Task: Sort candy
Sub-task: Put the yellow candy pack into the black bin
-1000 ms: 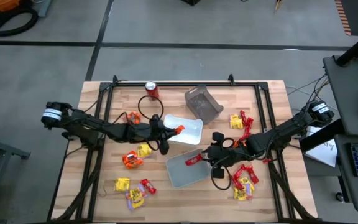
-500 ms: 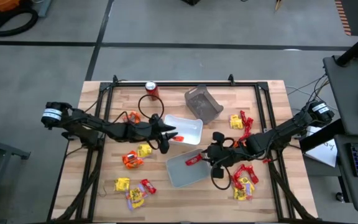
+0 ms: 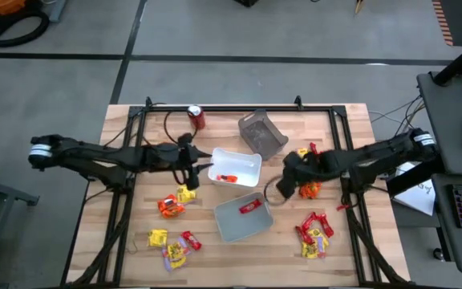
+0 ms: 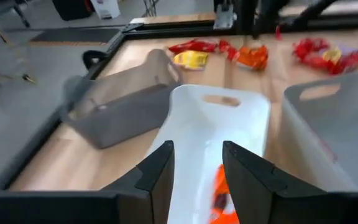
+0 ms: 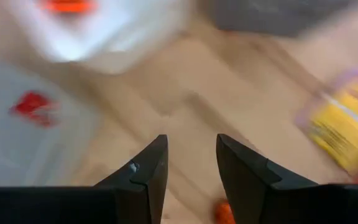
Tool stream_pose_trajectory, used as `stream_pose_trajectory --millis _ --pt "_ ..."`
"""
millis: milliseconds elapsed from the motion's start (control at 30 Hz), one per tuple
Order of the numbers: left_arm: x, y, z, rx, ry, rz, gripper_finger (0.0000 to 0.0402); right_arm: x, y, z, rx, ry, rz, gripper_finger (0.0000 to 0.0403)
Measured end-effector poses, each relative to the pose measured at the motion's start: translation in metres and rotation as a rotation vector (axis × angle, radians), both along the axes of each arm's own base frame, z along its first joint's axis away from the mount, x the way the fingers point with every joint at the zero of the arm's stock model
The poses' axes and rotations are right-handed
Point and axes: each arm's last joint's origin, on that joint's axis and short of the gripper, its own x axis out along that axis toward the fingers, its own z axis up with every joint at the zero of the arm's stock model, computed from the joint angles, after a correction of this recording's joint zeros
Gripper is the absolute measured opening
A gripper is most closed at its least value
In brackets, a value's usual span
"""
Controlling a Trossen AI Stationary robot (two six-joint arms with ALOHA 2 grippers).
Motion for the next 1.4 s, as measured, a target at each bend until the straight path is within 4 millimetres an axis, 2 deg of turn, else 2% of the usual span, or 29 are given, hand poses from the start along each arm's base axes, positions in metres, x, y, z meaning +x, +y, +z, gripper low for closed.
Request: stream_pose_trajectory --millis 133,300,433,567,967,1200,1400 --pt "-0.013 0.002 0.009 0.057 0.012 -0.016 0.0116 -0.015 -0.028 -0.001 0.059 0.119 -0.145 0.0140" --pt "-0.022 0.001 0.012 0.077 0.018 -0.025 0.0115 -0.023 -0.053 -0.004 0.078 0.188 -0.228 0.0179" --pt "-0.026 0.002 0.012 0.108 0.042 -0.032 0.0115 -0.027 -0.068 -0.010 0.071 0.209 -0.287 0.0209" --pt "-0.029 0.007 0.013 0.124 0.052 -0.014 0.0115 -0.033 -0.077 -0.023 0.051 0.222 -0.351 0.0220" --pt "-0.034 0.028 0.007 0.180 0.096 0.063 0.0115 -0.048 -0.087 -0.082 0.021 0.111 -0.539 0.0221" --pt "-0.035 0.035 0.007 0.190 0.099 0.093 0.0115 -0.060 -0.085 -0.099 -0.014 0.136 -0.596 0.0219" --pt "-0.034 0.036 0.009 0.193 0.077 0.099 0.0115 -0.061 -0.085 -0.111 -0.019 0.078 -0.588 0.0216"
